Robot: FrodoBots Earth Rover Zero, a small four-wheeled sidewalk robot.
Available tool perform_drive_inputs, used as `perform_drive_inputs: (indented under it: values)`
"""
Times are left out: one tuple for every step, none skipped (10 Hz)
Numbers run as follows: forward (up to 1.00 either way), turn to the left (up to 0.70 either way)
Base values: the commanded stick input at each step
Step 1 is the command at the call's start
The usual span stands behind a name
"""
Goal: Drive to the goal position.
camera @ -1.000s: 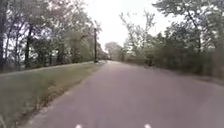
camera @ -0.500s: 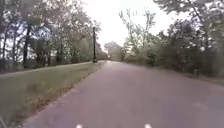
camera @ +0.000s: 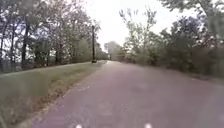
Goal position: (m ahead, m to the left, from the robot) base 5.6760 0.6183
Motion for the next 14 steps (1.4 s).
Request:
perform_drive_inputs:
  values:
    - [1.00, 0.00]
    - [1.00, 0.00]
    - [1.00, 0.00]
    - [1.00, 0.00]
    - [1.00, 0.00]
    - [1.00, 0.00]
    - [1.00, 0.00]
    - [1.00, 0.00]
    - [1.00, 0.00]
    - [1.00, 0.00]
    - [1.00, 0.00]
    - [1.00, 0.00]
    - [1.00, 0.00]
    - [1.00, 0.00]
